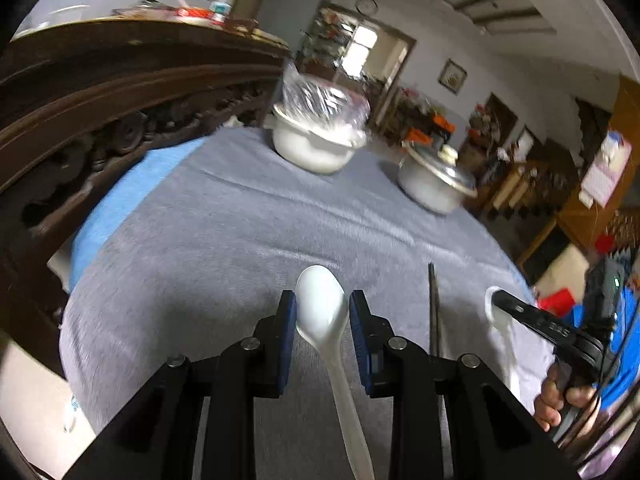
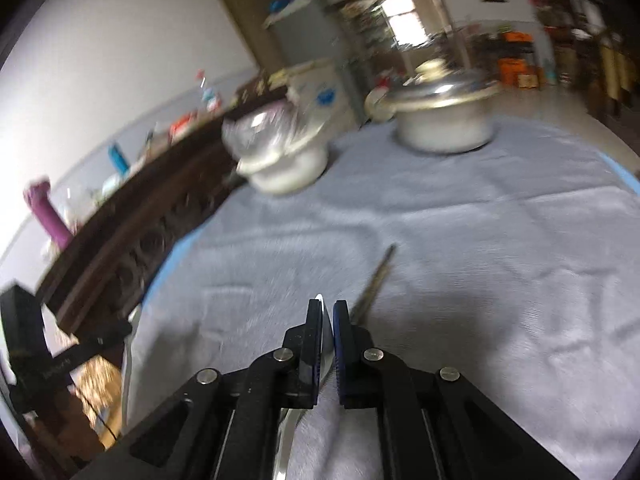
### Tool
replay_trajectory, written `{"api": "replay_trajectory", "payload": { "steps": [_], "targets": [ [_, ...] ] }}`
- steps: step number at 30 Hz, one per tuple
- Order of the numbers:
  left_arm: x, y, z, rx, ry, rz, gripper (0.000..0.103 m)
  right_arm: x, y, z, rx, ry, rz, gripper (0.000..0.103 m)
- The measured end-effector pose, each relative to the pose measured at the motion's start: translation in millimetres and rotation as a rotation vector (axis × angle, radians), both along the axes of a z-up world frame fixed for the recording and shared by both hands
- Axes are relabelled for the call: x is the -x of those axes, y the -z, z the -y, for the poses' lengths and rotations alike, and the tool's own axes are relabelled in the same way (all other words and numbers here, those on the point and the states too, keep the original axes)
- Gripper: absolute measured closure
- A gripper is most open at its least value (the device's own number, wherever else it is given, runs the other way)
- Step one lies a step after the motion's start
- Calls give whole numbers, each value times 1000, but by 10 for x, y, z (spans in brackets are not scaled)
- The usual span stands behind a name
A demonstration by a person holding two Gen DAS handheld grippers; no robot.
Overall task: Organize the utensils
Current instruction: 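Close the left gripper on a white spoon while the right gripper grasps another white spoon, then carry both white spoons upright over the metal holder and lower them in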
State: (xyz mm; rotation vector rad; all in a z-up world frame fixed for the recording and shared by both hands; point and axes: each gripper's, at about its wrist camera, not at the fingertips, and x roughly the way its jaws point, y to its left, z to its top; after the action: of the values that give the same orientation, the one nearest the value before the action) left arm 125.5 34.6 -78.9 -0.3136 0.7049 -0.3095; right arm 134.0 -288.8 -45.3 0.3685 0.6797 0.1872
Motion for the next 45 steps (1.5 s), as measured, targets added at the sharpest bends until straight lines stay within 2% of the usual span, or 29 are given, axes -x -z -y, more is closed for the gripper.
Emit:
{"api": "replay_trajectory", "payload": {
  "steps": [9, 14, 18, 22, 25, 31, 37, 45],
  "targets": [
    [678, -234, -104, 86, -92, 107, 75, 850, -387, 205, -62, 150, 166, 97],
    [1119, -505, -110, 122, -116, 239, 75, 1281, -562, 175, -132, 193, 288, 97],
    [1397, -699, 13, 144, -91, 354, 75, 1555, -662, 145, -214, 234, 394, 97],
    [1596, -823, 175, 194, -39, 453, 75, 1705, -766, 22, -190, 247, 478, 97],
    [1659, -863, 306, 205, -11, 502, 75, 1780, -760, -34, -194, 267, 518, 97],
    [1688, -867, 593, 163, 40, 584, 75, 1825, -676, -200, -143, 279, 551, 97],
    [1512, -762, 864, 102, 49, 600, 75, 1811, -603, -302, -90, 298, 554, 97],
    [1563, -550, 1000, 8, 52, 599, 75, 1823, -484, -424, -19, 284, 562, 96]
  ]
}}
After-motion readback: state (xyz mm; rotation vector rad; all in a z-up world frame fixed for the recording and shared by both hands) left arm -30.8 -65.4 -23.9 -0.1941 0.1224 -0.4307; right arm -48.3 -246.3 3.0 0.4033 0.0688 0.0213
